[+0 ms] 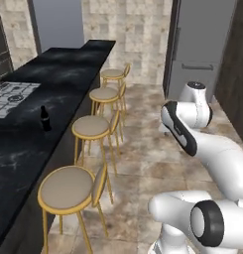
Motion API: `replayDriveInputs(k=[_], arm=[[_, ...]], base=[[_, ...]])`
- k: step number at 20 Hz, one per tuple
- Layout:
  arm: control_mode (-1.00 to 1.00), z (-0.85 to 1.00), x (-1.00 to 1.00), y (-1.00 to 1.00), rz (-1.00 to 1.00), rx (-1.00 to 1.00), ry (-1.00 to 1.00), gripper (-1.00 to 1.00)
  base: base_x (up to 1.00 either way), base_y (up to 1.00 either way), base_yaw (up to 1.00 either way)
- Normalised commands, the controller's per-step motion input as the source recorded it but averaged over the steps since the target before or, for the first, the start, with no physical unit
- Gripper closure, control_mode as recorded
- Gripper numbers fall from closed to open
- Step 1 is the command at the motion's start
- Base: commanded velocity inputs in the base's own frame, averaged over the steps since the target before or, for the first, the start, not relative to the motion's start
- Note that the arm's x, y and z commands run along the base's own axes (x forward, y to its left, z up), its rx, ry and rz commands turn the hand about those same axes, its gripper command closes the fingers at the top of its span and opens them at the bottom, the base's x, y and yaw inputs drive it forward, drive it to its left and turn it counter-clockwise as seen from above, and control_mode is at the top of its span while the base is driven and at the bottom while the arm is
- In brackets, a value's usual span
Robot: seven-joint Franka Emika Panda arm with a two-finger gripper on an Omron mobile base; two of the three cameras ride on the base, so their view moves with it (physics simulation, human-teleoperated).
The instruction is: Place the large bottle from the dining counter next to the other large bottle outside the sink, and place the small bottle from the dining counter next to the other small bottle inside the sink.
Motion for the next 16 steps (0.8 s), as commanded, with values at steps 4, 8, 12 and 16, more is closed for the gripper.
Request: replayDriveInputs(k=[4,8,12,16], arm=[[1.00,0.00,0.00,0.00,0.00,0.00,0.00,-1.00],[1.00,0.00,0.00,0.00,0.00,0.00,0.00,-1.00],[1.00,0.00,0.00,0.00,0.00,0.00,0.00,-1.00],[1.00,0.00,0.00,0.00,0.00,0.00,0.00,-1.00]], base=[[0.36,-0.29,0.63],[0.42,-0.29,0.63],[0.41,-0.40,0.61],[0.29,-0.47,0.58]])
